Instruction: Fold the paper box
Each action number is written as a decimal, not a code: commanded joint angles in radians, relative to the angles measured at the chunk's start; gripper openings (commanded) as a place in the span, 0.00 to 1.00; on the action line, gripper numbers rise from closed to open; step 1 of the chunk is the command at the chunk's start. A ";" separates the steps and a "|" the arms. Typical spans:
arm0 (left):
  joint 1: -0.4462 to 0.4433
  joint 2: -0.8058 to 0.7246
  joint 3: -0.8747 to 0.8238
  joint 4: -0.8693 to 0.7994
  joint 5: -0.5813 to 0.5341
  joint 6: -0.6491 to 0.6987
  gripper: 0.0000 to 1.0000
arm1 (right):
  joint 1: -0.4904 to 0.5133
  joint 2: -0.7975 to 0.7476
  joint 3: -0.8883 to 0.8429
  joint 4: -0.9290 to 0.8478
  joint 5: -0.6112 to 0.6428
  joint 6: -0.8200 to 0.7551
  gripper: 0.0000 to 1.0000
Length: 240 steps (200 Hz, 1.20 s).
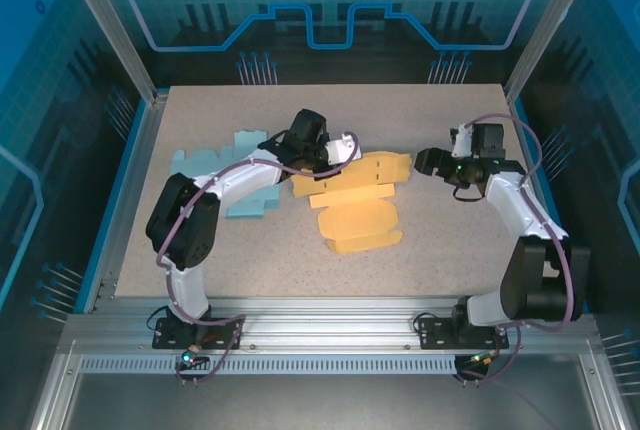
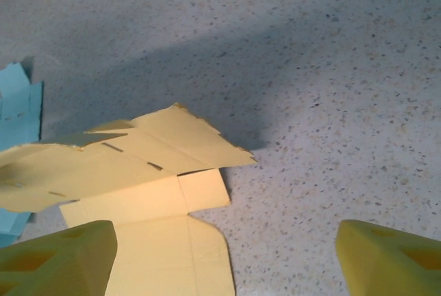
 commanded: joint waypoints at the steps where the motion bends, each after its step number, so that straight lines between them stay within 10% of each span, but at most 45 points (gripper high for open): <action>1: 0.001 0.037 0.024 0.002 -0.004 -0.020 0.02 | -0.021 0.071 0.049 0.039 -0.018 0.032 0.82; 106: -0.050 -0.021 -0.231 0.538 -0.224 0.109 0.04 | 0.005 0.112 0.131 0.006 -0.082 0.073 0.75; 240: -0.113 0.012 -0.263 0.689 -0.341 0.245 0.03 | 0.204 0.257 0.439 -0.129 -0.013 0.070 0.69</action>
